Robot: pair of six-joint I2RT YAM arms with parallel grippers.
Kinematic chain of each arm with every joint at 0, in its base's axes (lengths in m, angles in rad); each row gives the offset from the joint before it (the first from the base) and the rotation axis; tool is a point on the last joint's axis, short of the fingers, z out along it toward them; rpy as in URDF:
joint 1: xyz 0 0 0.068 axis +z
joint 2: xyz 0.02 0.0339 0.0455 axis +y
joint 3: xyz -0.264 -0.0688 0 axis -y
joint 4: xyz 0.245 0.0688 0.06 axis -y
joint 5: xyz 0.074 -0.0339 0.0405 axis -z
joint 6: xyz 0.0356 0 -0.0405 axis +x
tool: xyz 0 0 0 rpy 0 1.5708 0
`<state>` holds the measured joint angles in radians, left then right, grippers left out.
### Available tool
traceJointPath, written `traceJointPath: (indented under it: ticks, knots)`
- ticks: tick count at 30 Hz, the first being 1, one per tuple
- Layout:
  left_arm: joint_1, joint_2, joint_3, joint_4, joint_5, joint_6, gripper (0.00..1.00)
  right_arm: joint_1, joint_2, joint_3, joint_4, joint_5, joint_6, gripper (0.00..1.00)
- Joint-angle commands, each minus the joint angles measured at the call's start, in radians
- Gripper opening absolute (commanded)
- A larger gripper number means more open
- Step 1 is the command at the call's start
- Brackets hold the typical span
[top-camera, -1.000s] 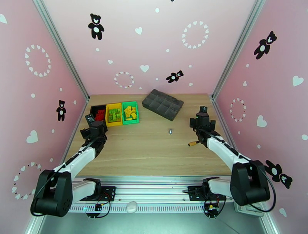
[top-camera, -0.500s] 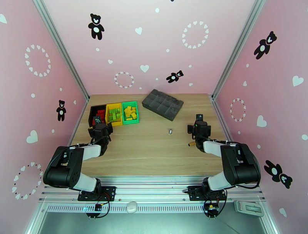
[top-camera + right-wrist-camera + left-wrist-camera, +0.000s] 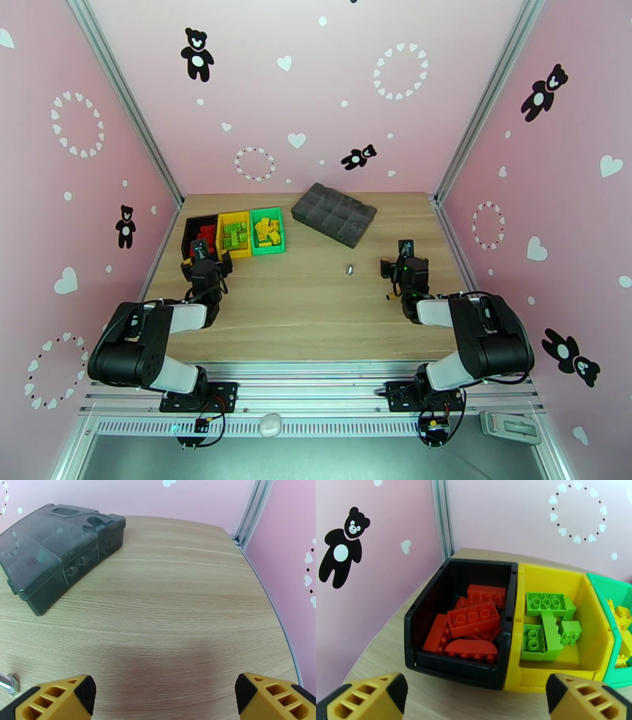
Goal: Sort the legos into containers by color
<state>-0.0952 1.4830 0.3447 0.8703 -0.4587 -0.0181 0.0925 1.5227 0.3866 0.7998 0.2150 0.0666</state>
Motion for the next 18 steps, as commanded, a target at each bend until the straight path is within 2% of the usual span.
traceJointPath:
  ticks: [1,3,4,5,7,9,18]
  knots:
    - [-0.006,-0.017,-0.029,0.077,0.027,0.017,0.98,0.002,0.007,0.005,0.03,-0.011,-0.01,0.99]
    - [0.014,0.038,-0.034,0.124,0.079,0.004,0.98,-0.002,0.009,0.012,0.02,-0.017,-0.008,0.99]
    - [0.025,0.091,-0.02,0.202,0.078,0.023,0.98,-0.011,0.011,0.02,0.006,-0.033,-0.001,0.99]
    - [0.027,0.038,0.014,0.024,0.092,-0.008,0.98,-0.025,0.014,0.027,-0.006,-0.061,0.005,0.99]
    - [0.042,0.072,0.0,0.117,0.102,-0.003,0.99,-0.029,0.011,0.026,-0.005,-0.065,0.006,0.99]
    - [0.046,0.044,0.014,0.035,0.113,-0.021,0.98,-0.029,0.011,0.025,-0.004,-0.066,0.006,0.99]
    - [0.047,0.048,0.011,0.049,0.112,-0.017,0.98,-0.029,0.006,0.02,0.002,-0.068,0.004,0.99]
